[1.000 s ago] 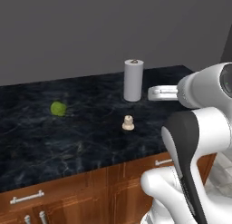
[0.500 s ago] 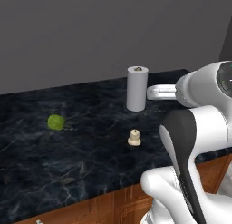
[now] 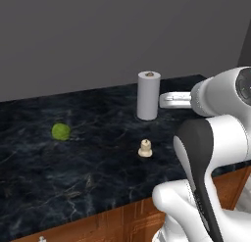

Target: Pick the candle and candle from the dining table and place them in the open cabinet. Close the cabinet after placing the objects.

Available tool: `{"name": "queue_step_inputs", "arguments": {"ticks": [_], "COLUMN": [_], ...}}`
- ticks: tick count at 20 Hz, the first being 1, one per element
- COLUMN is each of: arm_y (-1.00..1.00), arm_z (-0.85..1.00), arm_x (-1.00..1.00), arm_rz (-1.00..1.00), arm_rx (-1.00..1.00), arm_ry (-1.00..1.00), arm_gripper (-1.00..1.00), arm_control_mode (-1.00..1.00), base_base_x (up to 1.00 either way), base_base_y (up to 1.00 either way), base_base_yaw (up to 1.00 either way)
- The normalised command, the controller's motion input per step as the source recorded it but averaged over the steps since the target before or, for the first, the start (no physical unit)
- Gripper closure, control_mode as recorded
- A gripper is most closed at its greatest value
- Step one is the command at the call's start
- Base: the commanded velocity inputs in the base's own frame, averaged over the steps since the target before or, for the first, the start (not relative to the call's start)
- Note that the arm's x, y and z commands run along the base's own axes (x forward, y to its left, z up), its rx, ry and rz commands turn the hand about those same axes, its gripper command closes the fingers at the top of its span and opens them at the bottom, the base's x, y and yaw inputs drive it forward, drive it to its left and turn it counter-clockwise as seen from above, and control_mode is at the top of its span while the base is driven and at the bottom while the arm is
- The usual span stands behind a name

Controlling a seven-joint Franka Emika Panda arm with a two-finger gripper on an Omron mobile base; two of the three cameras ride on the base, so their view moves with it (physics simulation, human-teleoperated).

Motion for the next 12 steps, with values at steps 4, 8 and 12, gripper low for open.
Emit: {"name": "queue_step_inputs", "arguments": {"ticks": [4,8,12], "arm_y": [0.00,0.00,0.00], "arm_z": [0.00,0.00,-0.12], "arm_x": [0.00,0.00,-0.07], "arm_rz": [0.00,0.00,0.00], "arm_rx": [0.00,0.00,0.01], "arm_ry": [0.00,0.00,0.02], "arm_gripper": [-1.00,-1.00,-1.00], "arm_control_mode": [1.00,1.00,-1.00], "base_base_x": [0.00,-0.10,-0.17], "base_base_y": [0.00,0.00,0.00], "base_base_yaw": [0.00,0.00,0.00]}}
